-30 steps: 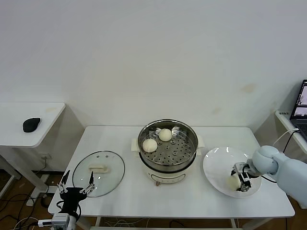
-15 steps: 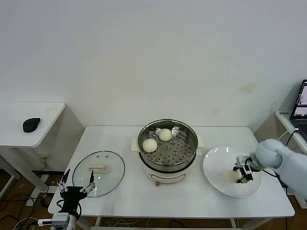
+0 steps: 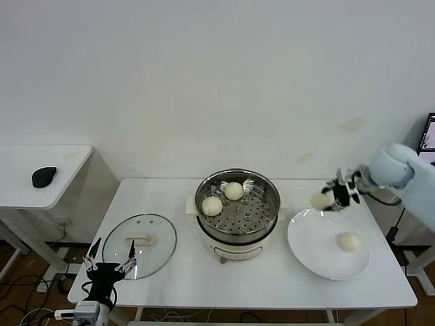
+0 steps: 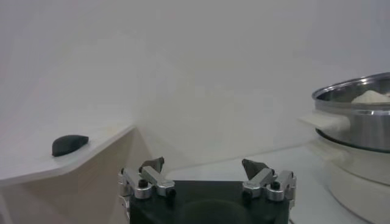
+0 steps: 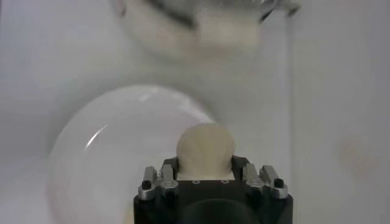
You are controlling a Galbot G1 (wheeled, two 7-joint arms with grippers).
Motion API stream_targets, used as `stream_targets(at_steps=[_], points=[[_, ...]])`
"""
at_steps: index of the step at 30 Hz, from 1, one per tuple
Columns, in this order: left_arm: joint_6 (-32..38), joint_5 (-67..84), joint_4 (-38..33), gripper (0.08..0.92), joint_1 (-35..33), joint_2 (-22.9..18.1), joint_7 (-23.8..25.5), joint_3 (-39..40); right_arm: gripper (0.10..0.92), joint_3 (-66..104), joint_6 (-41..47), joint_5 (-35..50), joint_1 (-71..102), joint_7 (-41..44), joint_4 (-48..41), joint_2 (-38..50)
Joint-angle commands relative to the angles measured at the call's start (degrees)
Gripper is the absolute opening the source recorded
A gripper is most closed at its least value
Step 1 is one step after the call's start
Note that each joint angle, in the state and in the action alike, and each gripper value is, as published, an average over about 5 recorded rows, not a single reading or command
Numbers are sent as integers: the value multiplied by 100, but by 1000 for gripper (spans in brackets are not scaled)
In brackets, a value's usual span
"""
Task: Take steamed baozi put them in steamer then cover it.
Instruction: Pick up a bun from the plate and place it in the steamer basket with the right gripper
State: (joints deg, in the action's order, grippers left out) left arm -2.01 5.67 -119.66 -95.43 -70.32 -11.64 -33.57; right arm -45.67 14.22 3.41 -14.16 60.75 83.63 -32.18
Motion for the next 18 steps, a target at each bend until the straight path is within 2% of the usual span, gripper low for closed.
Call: stream_targets(at_steps=[1,6,15,18], points=[[-7,-14,7,823,15,-8,3,10,551,-1028,-128,838,-1511,-164,234,-903],[-6,-46,-6,823,21,-70,0,1,551,-1736,-535,986,-1704,-376,328,-1647],[7,-51,-32,823,-8,-160,-14,-88,551,-2613,-1989,-224,-1717,-387,-82,-2465],[11,-47,-37,823,-15,-176,-18,-115,551,-2809,-2403,-397,-1741,-334,-85,-2577]])
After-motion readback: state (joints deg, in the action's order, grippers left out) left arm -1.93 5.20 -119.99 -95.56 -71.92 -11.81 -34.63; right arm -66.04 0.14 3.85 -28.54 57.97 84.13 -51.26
